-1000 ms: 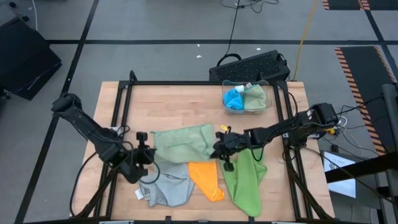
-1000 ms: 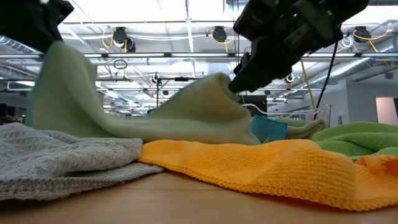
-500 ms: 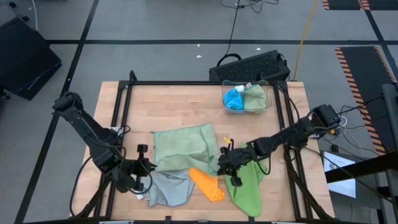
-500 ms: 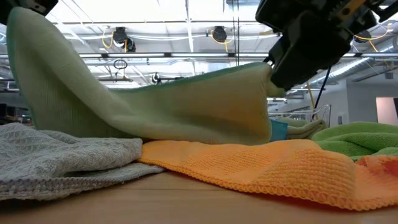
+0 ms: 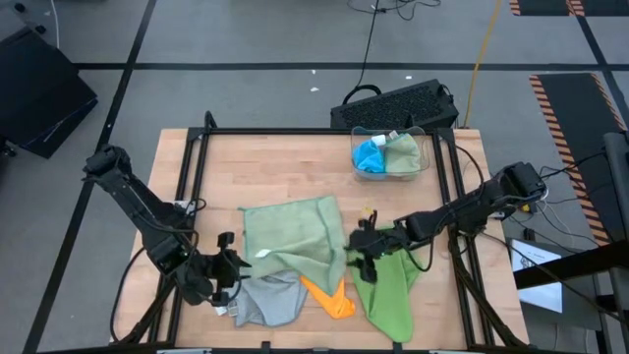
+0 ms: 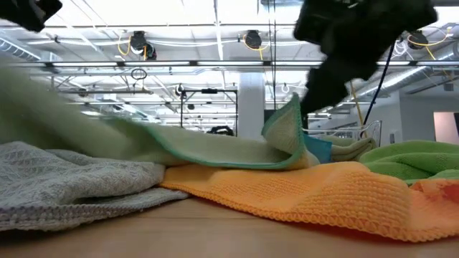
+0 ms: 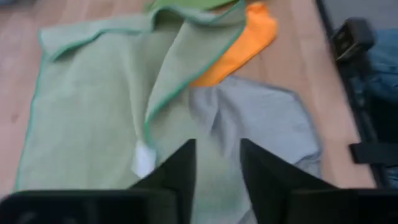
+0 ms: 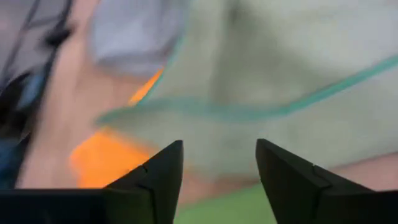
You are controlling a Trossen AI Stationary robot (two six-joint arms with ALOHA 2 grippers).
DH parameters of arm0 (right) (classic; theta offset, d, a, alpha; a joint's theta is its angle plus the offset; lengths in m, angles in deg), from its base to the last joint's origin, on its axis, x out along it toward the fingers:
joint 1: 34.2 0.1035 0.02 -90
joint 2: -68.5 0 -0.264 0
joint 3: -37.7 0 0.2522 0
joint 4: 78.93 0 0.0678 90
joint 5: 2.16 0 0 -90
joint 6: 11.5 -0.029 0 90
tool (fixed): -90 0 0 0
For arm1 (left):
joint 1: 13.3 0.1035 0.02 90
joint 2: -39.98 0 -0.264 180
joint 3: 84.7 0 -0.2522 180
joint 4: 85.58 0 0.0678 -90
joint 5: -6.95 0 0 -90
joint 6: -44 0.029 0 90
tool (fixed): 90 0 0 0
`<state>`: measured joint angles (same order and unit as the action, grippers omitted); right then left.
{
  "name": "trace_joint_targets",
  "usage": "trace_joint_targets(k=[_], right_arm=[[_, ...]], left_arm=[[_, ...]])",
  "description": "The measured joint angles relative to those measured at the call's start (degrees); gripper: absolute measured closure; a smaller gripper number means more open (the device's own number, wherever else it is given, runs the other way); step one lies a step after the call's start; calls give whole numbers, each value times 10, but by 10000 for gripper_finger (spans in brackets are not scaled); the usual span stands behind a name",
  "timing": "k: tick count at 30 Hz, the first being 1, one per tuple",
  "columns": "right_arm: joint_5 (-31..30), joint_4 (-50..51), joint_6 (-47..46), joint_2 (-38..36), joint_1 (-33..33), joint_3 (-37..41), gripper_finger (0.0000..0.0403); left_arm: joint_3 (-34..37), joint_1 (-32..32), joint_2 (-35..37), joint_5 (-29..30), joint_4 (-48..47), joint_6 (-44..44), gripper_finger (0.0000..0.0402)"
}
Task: Fold microfiber towels
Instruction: Fold the light green microfiber towel
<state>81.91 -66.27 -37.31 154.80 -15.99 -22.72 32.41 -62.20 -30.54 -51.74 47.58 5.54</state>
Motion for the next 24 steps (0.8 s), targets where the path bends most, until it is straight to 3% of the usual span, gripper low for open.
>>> trace_joint_targets(k=[4, 10, 17, 24], right_arm=[[-48, -67, 1, 14, -43, -1, 196], [-48, -119, 43, 41, -104, -4, 196], [-48, -135, 124, 122, -152, -49, 195], [-71, -48, 165, 187, -175, -131, 195]], left_arm=[[0, 2, 0, 12, 44, 68, 213], [10, 58, 1, 145, 34, 96, 184], [101, 174, 0, 96, 41, 94, 183], [197, 260, 0, 61, 119, 110, 183]])
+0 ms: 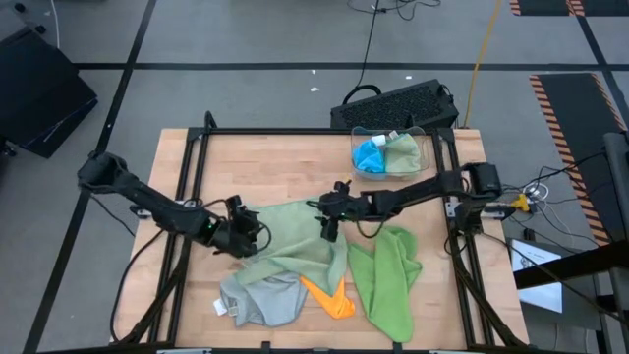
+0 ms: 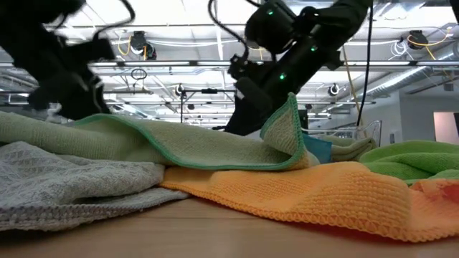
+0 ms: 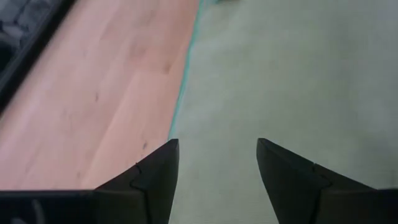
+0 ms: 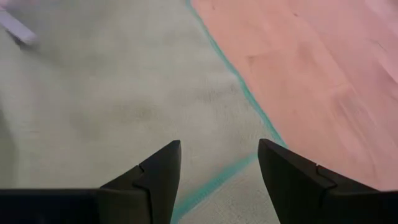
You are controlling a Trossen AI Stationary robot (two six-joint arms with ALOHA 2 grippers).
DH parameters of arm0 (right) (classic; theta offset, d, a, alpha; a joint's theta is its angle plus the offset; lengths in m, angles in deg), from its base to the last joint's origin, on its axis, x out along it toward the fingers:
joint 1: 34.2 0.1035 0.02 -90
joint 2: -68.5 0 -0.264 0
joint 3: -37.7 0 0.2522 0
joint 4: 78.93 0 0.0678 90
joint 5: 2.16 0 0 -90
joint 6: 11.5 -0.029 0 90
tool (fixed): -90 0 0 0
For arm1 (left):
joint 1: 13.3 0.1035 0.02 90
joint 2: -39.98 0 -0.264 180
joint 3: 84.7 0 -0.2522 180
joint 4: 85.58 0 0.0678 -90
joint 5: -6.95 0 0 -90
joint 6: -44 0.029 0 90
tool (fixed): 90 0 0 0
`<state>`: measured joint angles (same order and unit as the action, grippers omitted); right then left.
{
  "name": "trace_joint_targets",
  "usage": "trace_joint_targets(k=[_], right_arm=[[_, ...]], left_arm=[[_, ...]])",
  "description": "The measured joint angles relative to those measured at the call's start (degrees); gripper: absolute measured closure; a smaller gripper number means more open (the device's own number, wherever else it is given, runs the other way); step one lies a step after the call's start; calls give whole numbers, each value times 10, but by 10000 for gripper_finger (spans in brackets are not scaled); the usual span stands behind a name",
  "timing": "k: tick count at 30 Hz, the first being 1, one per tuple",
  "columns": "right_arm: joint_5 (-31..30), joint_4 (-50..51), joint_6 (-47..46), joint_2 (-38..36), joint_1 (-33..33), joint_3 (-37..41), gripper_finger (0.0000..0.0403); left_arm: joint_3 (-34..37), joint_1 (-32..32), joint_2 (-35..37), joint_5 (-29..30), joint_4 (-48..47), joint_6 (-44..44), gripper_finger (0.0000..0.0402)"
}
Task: Fold microfiber towels
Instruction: Fold the light green microfiber towel
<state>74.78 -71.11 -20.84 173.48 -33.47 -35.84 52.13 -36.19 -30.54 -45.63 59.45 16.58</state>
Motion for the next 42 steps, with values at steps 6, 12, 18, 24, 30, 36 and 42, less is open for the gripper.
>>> trace_joint_targets(k=[6, 12, 18, 24, 30, 36, 42], right_arm=[[-6, 48, 29, 34, -9, -40, 195], [-47, 55, 60, 50, -16, -42, 197], [-101, 55, 89, 50, -24, -42, 239], [-63, 53, 69, 50, -48, -42, 321], [2, 22, 21, 41, -49, -57, 331], [-17, 42, 22, 46, -36, -61, 221], [-47, 40, 27, 46, -33, -48, 166]], left_arm=[[60, 63, 0, -21, 34, -3, 183], [98, 112, 0, -38, 34, -3, 183], [110, 153, 0, 1, 30, -12, 183], [110, 187, 0, 56, 30, -11, 183], [103, 218, 4, 62, 43, -10, 183], [78, 207, 21, -36, 73, -6, 183], [82, 193, -5, -119, 184, 53, 183]])
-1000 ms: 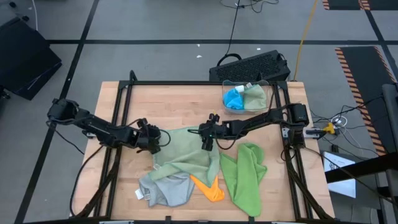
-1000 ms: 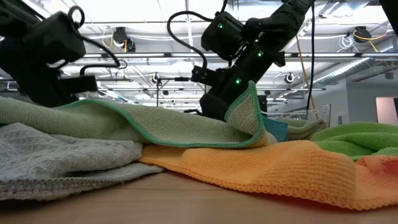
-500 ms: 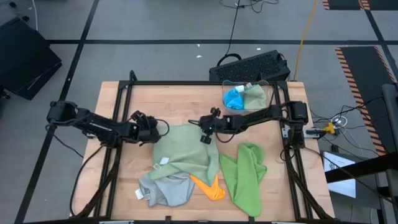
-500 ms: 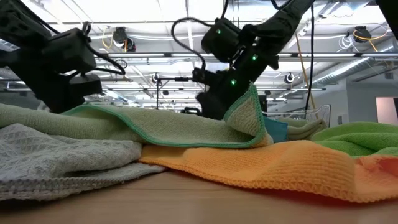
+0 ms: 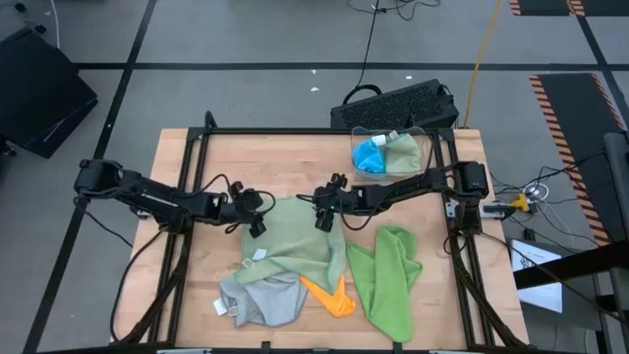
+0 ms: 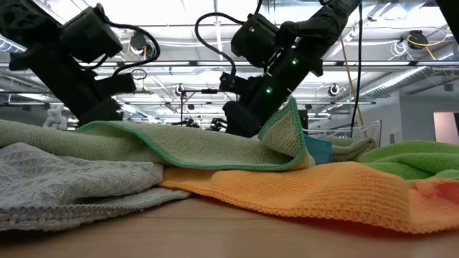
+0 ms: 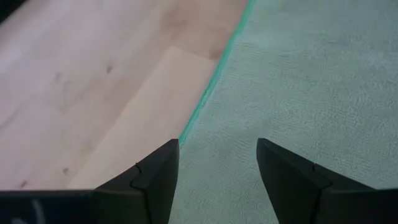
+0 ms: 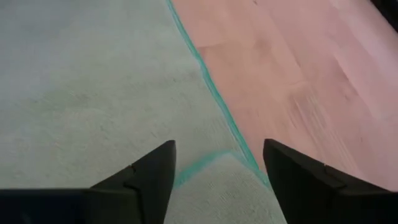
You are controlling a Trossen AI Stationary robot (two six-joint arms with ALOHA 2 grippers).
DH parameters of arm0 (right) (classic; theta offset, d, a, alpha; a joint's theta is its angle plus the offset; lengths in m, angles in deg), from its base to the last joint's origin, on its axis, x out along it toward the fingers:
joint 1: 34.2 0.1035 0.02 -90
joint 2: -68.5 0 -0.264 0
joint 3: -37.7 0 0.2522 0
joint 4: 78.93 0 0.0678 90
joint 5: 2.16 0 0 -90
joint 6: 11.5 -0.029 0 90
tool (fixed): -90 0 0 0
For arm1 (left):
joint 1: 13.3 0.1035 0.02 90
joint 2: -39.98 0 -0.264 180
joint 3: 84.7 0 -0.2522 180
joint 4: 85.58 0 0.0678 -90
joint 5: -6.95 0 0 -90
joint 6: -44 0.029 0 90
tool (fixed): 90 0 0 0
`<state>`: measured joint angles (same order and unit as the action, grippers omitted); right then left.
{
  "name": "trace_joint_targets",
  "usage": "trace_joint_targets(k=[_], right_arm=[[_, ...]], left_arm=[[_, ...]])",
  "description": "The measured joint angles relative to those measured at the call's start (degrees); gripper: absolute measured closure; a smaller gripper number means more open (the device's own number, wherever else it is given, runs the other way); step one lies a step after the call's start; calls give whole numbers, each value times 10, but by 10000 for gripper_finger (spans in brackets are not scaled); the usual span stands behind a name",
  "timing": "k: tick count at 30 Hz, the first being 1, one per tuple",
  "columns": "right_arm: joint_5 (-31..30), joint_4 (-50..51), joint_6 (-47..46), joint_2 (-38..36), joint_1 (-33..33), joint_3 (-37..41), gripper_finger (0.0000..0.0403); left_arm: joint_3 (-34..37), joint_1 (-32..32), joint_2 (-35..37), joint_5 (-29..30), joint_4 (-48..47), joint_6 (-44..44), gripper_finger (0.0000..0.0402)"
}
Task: Fold microfiber towels
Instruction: Fold the light green microfiber towel
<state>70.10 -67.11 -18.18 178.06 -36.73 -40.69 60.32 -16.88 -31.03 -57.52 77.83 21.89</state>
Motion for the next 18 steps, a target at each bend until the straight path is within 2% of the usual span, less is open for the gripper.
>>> trace_joint_targets(k=[9, 14, 18], right_arm=[[-2, -53, -17, 43, -1, 8, 174], [-61, -28, -28, 44, -1, 8, 184], [-64, 11, -22, 27, -2, 7, 200]], left_arm=[[15, 23, -76, 2, 28, -13, 183], [15, 28, -90, -3, 31, -11, 183], [15, 29, -90, -5, 23, -11, 183]])
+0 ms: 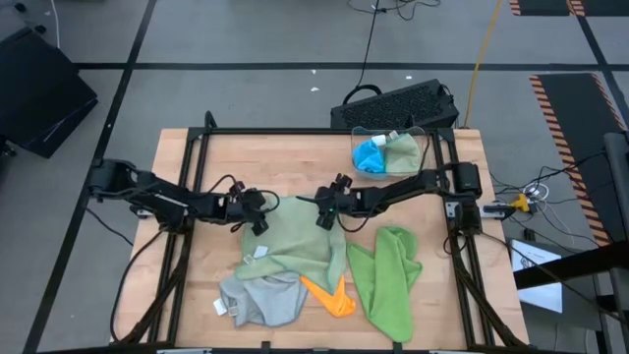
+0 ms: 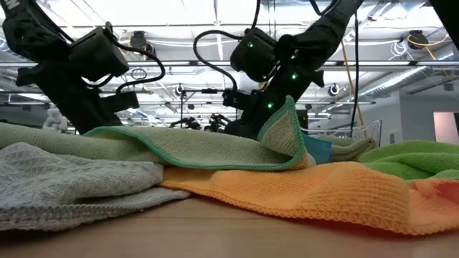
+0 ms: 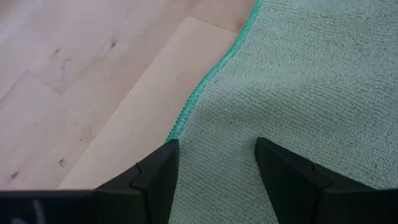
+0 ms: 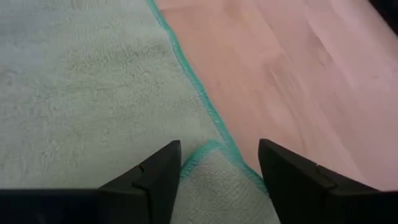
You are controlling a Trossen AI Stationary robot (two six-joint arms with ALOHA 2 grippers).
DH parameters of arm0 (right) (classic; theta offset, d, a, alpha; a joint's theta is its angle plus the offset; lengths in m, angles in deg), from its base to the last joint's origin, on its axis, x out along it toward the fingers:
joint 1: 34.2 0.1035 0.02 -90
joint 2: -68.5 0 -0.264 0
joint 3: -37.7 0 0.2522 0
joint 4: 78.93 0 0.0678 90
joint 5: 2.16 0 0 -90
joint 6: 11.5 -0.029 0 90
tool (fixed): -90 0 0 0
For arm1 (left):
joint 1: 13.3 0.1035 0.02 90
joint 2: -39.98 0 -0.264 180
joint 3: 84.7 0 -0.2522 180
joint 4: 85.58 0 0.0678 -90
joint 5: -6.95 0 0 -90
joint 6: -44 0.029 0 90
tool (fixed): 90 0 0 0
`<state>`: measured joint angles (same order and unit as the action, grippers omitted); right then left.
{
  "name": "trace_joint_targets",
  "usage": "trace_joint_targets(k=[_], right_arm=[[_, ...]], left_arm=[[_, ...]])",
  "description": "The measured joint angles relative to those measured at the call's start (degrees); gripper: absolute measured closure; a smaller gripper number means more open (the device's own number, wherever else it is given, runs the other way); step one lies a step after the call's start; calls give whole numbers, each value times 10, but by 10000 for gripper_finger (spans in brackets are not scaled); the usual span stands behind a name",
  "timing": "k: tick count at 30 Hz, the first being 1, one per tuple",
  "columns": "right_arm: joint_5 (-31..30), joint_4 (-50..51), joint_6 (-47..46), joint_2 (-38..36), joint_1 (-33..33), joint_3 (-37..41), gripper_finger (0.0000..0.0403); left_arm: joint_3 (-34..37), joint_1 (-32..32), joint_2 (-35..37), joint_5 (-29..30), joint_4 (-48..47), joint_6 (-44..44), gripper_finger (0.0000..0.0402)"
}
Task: Fold microfiber towels
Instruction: Fold the light green microfiber towel
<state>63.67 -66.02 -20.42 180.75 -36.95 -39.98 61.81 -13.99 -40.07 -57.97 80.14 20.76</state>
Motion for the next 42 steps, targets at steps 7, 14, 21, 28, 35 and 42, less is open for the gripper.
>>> trace_joint_targets(k=[7, 14, 21, 28, 35, 42], right_arm=[[-29, 95, -4, -27, -3, 0, 222], [-29, 192, -24, -50, -3, 0, 240], [14, 264, -52, -102, 11, 1, 249], [19, 138, -105, -132, 19, 26, 237], [44, 58, -157, -108, -29, 24, 161], [137, 56, -97, -101, -79, 24, 119]], left_arm=[[1, 0, 0, 0, -4, 2, 183], [1, 0, -1, 0, -8, 0, 183], [2, -1, 26, -16, -25, 0, 183], [-10, -13, 115, -32, -53, 24, 183], [-10, -12, 154, -21, -77, 17, 183], [-11, -2, 158, -12, -134, 2, 183]])
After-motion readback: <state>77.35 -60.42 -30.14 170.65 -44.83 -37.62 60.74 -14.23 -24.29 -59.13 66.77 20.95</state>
